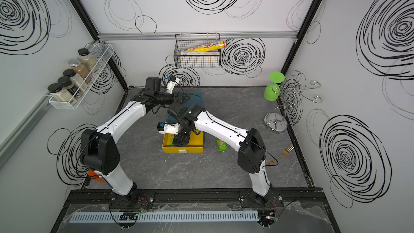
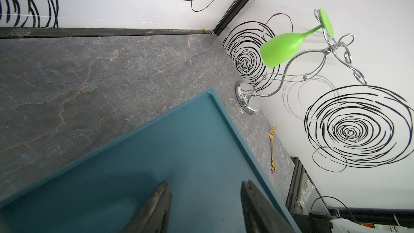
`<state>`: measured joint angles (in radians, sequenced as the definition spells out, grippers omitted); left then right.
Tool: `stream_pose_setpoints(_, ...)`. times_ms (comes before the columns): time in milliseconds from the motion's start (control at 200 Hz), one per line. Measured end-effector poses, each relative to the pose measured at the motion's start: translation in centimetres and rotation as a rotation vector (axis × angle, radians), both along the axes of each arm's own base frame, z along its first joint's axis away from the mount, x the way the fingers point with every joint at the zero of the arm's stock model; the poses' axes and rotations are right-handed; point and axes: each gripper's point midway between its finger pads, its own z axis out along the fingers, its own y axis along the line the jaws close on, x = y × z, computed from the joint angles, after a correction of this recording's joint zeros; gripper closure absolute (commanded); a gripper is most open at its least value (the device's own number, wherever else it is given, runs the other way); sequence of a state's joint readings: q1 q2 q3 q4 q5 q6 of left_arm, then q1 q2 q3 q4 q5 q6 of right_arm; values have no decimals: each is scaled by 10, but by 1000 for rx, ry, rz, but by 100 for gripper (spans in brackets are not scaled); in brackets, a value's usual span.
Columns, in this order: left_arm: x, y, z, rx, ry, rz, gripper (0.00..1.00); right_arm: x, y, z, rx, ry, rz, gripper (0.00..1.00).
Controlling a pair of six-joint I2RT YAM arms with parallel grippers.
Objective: Take the cookies out of the drawer
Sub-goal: Pick up the cookie from the drawer.
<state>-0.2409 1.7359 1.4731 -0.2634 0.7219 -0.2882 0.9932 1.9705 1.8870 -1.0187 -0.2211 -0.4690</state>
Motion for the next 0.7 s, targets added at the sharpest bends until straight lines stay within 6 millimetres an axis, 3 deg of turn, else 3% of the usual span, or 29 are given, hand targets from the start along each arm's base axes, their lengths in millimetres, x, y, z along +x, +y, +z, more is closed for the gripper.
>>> stream_pose_setpoints(340, 1, 0, 0, -1, -2, 0, 42, 8, 6, 7, 12, -38, 1, 72)
stream_pose_setpoints(576, 2, 0, 0, -1, -2, 0, 42, 8, 8, 12, 30, -46, 4, 74)
stream_pose_setpoints(701, 2, 0, 0, -1, -2, 0, 42, 8, 9, 28, 73, -65, 6, 76)
